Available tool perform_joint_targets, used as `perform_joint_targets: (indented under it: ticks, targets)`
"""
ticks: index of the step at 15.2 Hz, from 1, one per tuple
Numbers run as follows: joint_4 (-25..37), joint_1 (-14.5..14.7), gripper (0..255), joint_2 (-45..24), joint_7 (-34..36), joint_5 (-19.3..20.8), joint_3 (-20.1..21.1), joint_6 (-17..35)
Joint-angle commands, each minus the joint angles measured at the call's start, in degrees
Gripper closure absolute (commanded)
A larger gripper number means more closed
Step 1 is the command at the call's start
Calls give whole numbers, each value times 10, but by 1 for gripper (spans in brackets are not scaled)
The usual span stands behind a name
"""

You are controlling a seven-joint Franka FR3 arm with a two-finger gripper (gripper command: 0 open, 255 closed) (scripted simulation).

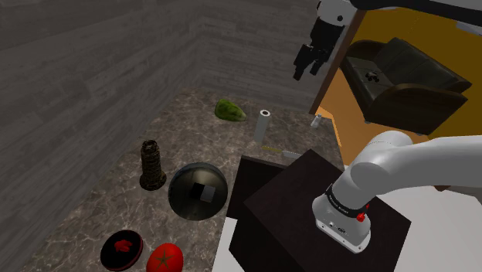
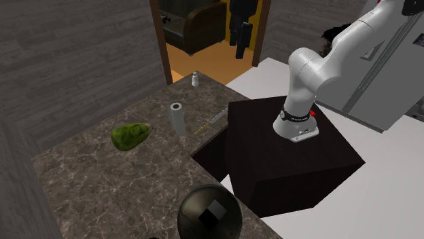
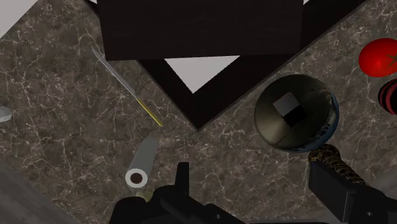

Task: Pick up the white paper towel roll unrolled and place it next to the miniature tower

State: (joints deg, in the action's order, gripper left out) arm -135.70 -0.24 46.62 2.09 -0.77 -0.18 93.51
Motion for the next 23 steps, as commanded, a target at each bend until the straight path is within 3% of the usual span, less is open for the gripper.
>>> perform_joint_targets:
  ticks: [1,12,23]
  targets:
    - [0,0,0,0,0,0,0,0]
    - [-89,-27,0,-127,-31,37,-39,221]
    - [-79,-49,0,-342,-60,55,-80,433]
